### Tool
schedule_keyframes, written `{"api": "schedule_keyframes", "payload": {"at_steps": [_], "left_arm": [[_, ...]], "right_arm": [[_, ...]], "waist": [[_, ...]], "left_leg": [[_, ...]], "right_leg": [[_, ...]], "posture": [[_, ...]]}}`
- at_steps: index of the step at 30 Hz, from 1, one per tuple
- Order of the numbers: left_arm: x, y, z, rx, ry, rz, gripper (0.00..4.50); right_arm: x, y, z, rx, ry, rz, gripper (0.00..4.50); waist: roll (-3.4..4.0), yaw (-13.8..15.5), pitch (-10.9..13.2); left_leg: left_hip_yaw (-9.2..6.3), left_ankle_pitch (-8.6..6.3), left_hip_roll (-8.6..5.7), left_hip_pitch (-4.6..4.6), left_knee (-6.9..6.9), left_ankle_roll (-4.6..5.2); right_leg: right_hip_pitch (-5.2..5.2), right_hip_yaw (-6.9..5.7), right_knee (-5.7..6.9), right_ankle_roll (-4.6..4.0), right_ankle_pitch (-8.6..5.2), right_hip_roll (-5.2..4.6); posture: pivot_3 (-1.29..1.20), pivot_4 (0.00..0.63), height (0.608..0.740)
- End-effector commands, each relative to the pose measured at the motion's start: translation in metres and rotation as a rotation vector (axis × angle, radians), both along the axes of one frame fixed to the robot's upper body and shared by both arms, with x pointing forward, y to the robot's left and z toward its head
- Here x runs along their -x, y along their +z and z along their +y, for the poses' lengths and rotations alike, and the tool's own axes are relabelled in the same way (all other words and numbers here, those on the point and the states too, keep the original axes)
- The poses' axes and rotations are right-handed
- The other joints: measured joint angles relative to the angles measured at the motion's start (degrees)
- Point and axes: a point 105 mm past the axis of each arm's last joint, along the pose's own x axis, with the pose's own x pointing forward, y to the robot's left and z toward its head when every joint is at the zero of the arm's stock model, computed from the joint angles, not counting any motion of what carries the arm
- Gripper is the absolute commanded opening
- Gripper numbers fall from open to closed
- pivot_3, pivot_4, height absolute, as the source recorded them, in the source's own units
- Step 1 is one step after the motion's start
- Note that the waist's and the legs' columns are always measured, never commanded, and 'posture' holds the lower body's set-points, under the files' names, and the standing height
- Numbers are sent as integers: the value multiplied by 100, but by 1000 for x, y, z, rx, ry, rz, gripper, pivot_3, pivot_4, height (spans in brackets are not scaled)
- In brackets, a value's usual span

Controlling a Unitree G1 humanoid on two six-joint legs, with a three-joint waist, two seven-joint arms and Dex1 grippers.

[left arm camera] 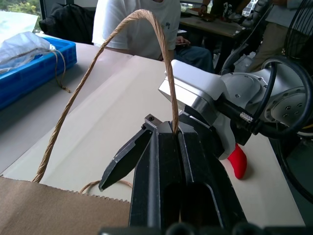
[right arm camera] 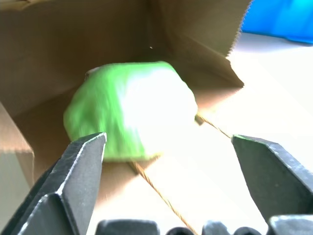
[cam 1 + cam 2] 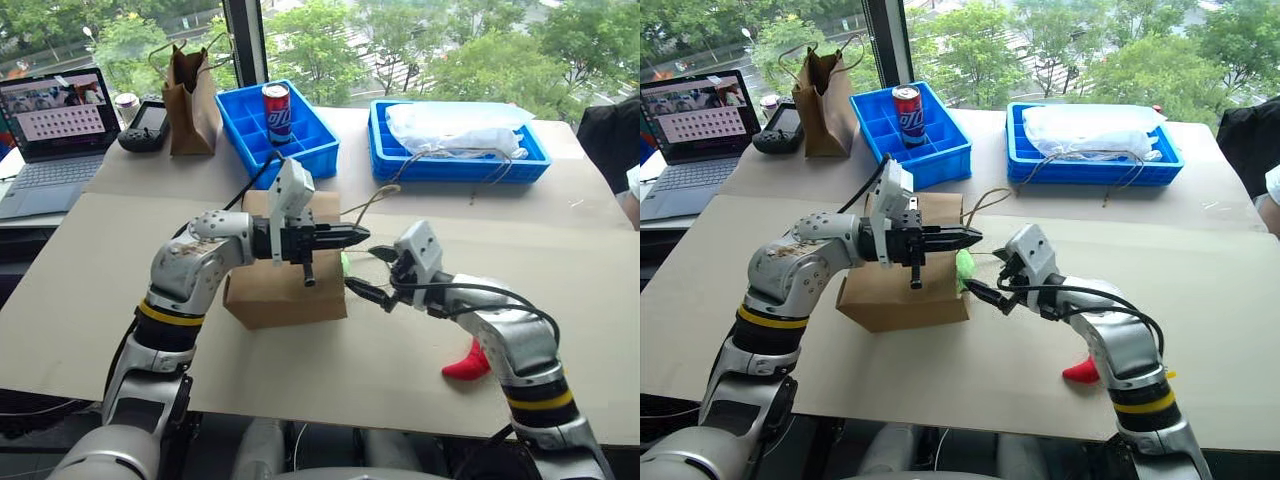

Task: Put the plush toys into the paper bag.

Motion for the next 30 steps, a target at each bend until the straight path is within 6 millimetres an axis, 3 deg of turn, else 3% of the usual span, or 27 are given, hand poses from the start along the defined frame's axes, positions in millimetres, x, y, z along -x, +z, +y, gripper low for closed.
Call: {"api": "schedule_keyframes", "payload": {"at_steps": [1, 3, 6, 10, 14, 17, 18, 21, 24, 26, 28, 30], "left_arm": [[6, 8, -3, 24, -33, -44, 0], [7, 5, -5, 20, -47, -42, 0], [8, 3, -7, 17, -64, -41, 0], [9, 1, -9, 14, -81, -44, 0], [9, 1, -10, 11, -92, -45, 0], [10, 2, -10, 7, -101, -46, 0], [10, 2, -10, 4, -106, -47, 0], [11, 3, -9, -1, -111, -48, 0], [11, 4, -7, -6, -113, -50, 0], [12, 5, -6, -8, -117, -50, 0], [13, 6, -6, -8, -123, -45, 0], [14, 7, -6, -9, -132, -43, 0]], "right_arm": [[23, 28, -34, 24, -61, -35, 4485], [37, 34, -57, 74, -111, -3, 4485], [65, 28, -81, 201, -132, 128, 4485], [75, 21, -126, 293, -355, 233, 4485], [82, -2, -132, 267, -443, 324, 4485], [85, -30, -131, 246, -491, 394, 3795], [84, -36, -130, 240, -500, 400, 3385], [76, -38, -127, 202, -513, 376, 2274], [66, -21, -126, 191, -500, 295, 1370], [52, 5, -121, 148, -474, 187, 695], [39, 27, -105, 81, -405, 106, 57], [23, 38, -77, 11, -307, 69, 18]], "waist": [[0, 8, 0], [3, 11, 1], [6, 20, 2], [2, -7, 4], [1, -28, 4], [1, -25, 5], [3, -25, 4], [4, -40, 3], [2, -44, 4], [3, -58, 4], [3, -93, 5], [2, -117, 6]], "left_leg": [[-1, 0, -1, 0, 0, 0], [-1, 0, -1, 3, 1, 0], [-1, 0, -2, 3, 1, 1], [-4, -1, -1, 8, 0, 1], [-3, 0, -4, 15, 1, 1], [-4, 0, -5, 15, 1, 2], [-5, 0, -5, 13, 0, 2], [-3, 0, -8, 10, 0, 2], [0, 0, -12, 12, 1, 2], [3, 0, -12, 15, 1, 2], [5, 0, -12, 16, 1, 2], [5, 0, -12, 19, 0, 2]], "right_leg": [[1, 1, -1, 0, 0, 0], [4, 3, -3, 0, 0, 1], [6, 7, -6, 1, 0, -1], [13, 11, -14, 1, 0, 7], [16, 19, -11, 2, -1, 6], [17, 18, -13, 3, -1, 10], [15, 19, -13, 4, -2, 9], [14, 30, -13, 11, -6, 6], [16, 40, -13, 16, -7, 5], [15, 47, -10, 16, -6, 6], [13, 50, -9, 16, -6, 8], [12, 57, -5, 16, -6, 12]], "posture": [[0, 150, 734], [0, 150, 734], [0, 150, 734], [0, 150, 734], [0, 150, 734], [0, 150, 734], [0, 150, 734], [0, 150, 734], [0, 150, 734], [0, 150, 734], [0, 150, 734], [0, 150, 734]]}}
